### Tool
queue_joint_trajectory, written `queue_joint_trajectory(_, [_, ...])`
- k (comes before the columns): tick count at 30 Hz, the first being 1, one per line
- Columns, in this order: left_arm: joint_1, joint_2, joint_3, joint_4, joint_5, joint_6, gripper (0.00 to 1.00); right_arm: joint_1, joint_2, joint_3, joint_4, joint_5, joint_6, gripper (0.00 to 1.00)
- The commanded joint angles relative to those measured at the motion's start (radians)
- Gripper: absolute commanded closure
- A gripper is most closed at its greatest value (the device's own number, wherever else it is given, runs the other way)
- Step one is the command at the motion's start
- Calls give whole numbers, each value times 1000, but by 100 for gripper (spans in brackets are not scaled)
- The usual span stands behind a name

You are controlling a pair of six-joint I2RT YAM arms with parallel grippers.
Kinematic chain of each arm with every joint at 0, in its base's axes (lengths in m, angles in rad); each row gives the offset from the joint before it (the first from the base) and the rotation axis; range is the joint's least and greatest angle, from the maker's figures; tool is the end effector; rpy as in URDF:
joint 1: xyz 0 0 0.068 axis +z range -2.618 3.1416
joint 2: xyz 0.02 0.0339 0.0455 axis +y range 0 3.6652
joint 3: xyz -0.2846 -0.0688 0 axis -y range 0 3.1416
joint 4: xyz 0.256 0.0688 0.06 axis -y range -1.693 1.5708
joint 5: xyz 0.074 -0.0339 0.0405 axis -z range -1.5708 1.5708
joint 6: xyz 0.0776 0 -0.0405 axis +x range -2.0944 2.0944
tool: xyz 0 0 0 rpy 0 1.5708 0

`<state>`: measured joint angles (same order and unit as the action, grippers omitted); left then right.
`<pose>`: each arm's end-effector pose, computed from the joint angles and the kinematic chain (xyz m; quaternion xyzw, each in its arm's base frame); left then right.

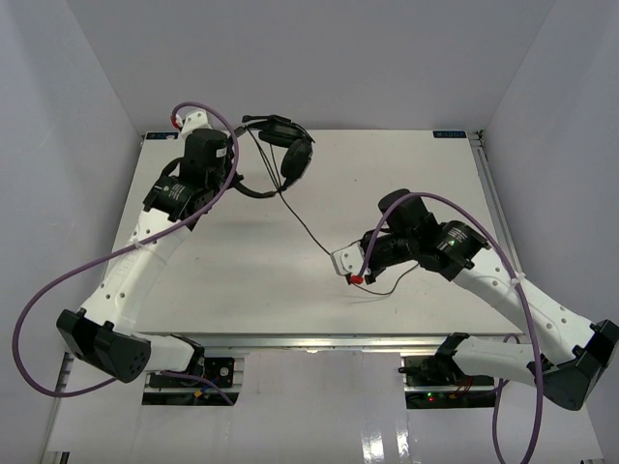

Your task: Wrap the headphones

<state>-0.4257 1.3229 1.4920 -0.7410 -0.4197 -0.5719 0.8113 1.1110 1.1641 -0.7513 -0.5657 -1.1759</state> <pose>0.2992 -0.1010 0.4132 -0.1622 0.8490 -0.0635 0.4988 0.1441 0.2121 0.3524 -0.7937 0.3761 0.1752 0.4449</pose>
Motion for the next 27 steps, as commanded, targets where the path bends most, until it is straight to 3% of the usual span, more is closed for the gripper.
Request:
queue_joint_trajectory(1, [8,-45,-60,69,37,1,100,32,-1,109,-7,87,-13,92])
queue_joint_trajectory(14, [7,-88,-276,111,172,68,100,105,104,321,143,451,-80,92])
queue_joint_trajectory(27, [3,-171,-499,200,384,142,100,171,205,336,364,645,-174,92])
